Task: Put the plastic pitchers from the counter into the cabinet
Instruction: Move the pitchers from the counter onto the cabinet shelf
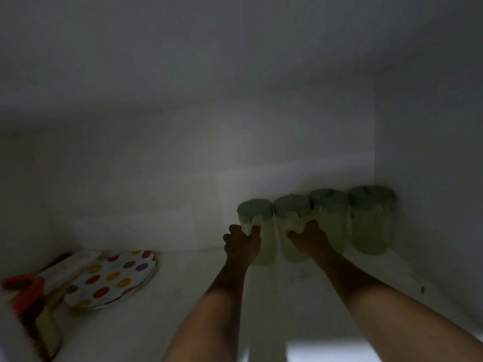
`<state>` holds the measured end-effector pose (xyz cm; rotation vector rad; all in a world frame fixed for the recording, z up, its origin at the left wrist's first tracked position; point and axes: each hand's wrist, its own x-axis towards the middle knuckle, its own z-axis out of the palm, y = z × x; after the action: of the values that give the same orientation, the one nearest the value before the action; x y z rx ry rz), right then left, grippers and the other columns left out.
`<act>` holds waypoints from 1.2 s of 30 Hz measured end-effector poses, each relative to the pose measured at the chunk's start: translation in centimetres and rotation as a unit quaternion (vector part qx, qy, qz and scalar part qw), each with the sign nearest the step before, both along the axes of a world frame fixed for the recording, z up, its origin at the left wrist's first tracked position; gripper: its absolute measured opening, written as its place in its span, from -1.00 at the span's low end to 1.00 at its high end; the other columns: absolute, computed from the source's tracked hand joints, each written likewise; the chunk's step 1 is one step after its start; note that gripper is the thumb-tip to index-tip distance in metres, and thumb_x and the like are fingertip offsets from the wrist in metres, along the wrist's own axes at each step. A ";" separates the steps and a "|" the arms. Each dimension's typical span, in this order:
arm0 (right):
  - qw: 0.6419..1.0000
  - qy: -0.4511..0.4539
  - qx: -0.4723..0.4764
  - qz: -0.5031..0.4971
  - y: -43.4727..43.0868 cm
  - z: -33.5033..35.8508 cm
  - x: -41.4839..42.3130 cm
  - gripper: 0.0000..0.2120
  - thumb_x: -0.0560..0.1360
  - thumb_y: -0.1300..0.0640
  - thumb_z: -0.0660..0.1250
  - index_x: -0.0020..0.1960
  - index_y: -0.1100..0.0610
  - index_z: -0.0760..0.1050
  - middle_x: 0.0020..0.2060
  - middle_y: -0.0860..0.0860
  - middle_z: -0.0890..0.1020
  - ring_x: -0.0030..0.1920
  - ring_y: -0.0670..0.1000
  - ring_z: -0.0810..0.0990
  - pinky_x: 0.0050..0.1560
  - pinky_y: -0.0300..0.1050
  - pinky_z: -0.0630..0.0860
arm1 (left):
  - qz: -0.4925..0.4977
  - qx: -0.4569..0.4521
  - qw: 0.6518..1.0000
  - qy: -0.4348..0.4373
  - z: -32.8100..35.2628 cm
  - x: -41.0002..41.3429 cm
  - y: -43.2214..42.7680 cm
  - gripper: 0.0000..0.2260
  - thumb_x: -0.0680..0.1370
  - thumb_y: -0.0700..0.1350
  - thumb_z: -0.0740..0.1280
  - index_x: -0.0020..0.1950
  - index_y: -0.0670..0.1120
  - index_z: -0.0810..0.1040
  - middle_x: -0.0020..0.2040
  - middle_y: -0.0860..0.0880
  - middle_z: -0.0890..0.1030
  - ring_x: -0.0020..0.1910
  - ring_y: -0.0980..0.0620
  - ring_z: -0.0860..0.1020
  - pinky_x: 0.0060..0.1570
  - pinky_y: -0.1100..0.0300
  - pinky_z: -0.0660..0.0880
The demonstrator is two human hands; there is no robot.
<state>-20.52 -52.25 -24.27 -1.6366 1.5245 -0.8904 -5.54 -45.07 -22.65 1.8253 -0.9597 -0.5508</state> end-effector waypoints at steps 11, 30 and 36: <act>0.992 0.041 -0.122 0.014 14.9 4.6 2.2 -0.45 0.53 -0.04 0.26 0.46 0.18 0.35 0.40 0.19 0.46 0.35 0.22 0.46 0.30 -0.02 0.42 | -0.073 -0.013 0.996 -0.049 3.9 1.2 18.8 -0.72 0.47 0.16 0.39 -0.03 -0.03 0.58 0.05 -0.19 0.68 0.10 -0.23 0.65 0.09 -0.05 0.59; 0.863 -0.131 -0.300 0.385 66.0 6.8 28.9 -0.88 0.43 0.04 0.30 -0.19 0.09 0.50 -0.33 -0.02 0.62 -0.24 0.11 0.59 -0.23 -0.07 0.47 | 0.220 0.051 0.973 -0.039 5.3 18.8 73.8 -0.73 0.61 0.02 0.32 0.19 -0.13 0.58 0.07 -0.13 0.67 0.04 -0.13 0.69 0.13 -0.07 0.58; 0.798 -0.090 -0.204 0.559 78.7 1.8 39.4 -0.88 0.44 -0.01 0.29 -0.13 0.04 0.50 -0.26 0.01 0.63 -0.16 0.11 0.60 -0.12 0.00 0.57 | 0.398 0.058 0.915 -0.018 1.2 25.3 89.2 -0.75 0.60 0.00 0.32 0.14 -0.15 0.60 0.04 -0.14 0.66 -0.12 -0.10 0.64 -0.08 0.05 0.53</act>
<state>18.90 26.44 -22.48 -2.2203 0.0362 -0.6377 19.81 44.17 -21.43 2.1322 -0.1421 -0.0585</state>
